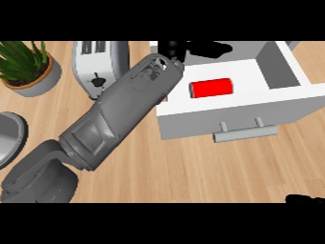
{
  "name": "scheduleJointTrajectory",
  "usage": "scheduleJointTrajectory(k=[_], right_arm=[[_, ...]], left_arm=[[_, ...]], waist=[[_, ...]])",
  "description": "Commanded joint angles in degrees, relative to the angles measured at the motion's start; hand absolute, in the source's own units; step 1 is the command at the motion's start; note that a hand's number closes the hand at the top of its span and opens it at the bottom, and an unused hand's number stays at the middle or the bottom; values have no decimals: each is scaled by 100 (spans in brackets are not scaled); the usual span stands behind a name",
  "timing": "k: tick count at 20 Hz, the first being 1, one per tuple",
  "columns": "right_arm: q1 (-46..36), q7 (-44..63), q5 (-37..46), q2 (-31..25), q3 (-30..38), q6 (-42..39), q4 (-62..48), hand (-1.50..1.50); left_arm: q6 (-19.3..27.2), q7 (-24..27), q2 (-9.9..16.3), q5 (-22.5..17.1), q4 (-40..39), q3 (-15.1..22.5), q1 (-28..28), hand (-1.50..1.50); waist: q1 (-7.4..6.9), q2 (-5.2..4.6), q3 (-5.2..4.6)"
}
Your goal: Pick up the can, place it into the drawer and close the drawer
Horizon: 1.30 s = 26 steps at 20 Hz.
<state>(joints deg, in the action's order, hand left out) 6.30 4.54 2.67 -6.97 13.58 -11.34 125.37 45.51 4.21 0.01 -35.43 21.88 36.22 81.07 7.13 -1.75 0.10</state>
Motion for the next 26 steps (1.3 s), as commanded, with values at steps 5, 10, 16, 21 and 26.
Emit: scheduleJointTrajectory(k=[5, 10, 16, 21, 26], right_arm=[[-193, -232, 993, -363, -278, -28, 163, -150], [-381, -513, 1932, -652, -578, 6, -85, -150], [-548, -686, 3495, -886, -1125, 332, -561, -150], [-1034, -511, 4617, -898, -1702, 583, -1326, -150], [-1303, -393, 5599, -714, -2041, 1074, -2374, -150]], left_arm=[[-105, 232, -1, -401, 118, -199, 133, -150], [200, 324, -1, -578, 223, -169, 205, -150], [282, 107, -1, -578, 254, -110, 388, -150], [384, 100, -1, -510, 454, -39, 169, -150], [120, -114, 256, -358, 591, -161, 190, -150]], waist=[[-205, 35, -3], [-247, 39, -1], [-490, 99, -3], [-649, 131, -7], [-797, 168, -10]])
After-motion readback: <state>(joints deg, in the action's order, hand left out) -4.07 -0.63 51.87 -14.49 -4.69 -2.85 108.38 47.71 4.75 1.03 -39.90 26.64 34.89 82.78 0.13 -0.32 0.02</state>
